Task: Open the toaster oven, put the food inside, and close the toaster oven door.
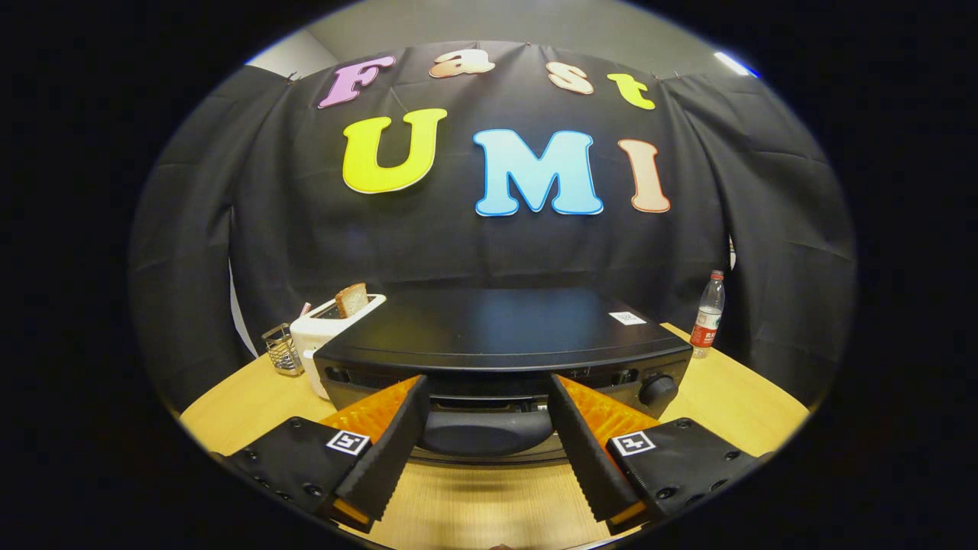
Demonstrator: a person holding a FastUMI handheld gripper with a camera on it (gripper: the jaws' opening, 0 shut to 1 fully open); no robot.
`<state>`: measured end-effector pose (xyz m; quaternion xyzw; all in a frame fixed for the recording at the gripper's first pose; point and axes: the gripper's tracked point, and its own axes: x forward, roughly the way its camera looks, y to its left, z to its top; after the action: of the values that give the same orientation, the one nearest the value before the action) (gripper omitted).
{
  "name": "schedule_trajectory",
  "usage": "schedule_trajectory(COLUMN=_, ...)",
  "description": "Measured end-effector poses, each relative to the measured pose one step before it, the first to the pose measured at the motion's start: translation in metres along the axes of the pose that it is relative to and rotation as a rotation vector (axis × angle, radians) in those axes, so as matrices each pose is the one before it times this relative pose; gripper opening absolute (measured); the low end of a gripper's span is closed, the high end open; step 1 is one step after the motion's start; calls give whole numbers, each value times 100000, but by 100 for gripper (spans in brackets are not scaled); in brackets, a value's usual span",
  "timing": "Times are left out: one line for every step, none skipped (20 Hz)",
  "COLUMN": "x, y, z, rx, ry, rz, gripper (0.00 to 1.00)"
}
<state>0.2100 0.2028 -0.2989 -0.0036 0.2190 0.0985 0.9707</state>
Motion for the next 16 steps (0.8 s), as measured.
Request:
schedule_trajectory(x=-397, y=-59, z=-184, rx=-23, ry=272, rz=126, gripper=99)
schedule_trajectory(x=-466, y=28, z=-361, rx=123, ry=448, rz=97, gripper=99)
schedule_trajectory(x=-421, y=-34, z=-274, rx=-153, ry=405, rz=73, gripper=99)
schedule_trajectory(x=-457, y=19, z=-433, rx=-167, ry=534, rz=45, gripper=99)
schedule_trajectory(x=-450, y=22, z=-317, rx=-19, ry=624, rz=-47, gripper=99)
schedule_trajectory(x=-328, y=24, z=-362, rx=-10, ry=720, rz=-18, gripper=99)
schedule_trajectory(x=-306, y=13, z=-352, rx=-58, ry=641, rz=28, gripper=99)
schedule_trajectory(x=-370, y=46, z=-415, rx=14, ry=667, rz=66, gripper=99)
schedule_trajectory(x=-257, y=1, z=-312, rx=164, ry=788, rz=20, gripper=99)
schedule_trajectory(x=-243, y=-40, z=-424, rx=308, ry=833, rz=12, gripper=99)
schedule_trajectory(x=-220, y=-87, z=-436, rx=374, ry=1011, rz=-217, gripper=99)
schedule_trajectory(x=-335, y=81, z=-372, rx=312, ry=564, rz=185, gripper=99)
schedule_trajectory(x=-366, y=150, z=-319, rx=-89, ry=780, rz=223, gripper=98)
schedule_trajectory(x=-54, y=-25, z=-324, rx=-327, ry=331, rz=-33, gripper=98)
schedule_trajectory(x=-154, y=10, z=-315, rx=-295, ry=737, rz=5, gripper=98)
schedule_trajectory(x=-179, y=-28, z=-310, rx=134, ry=383, rz=-57, gripper=98)
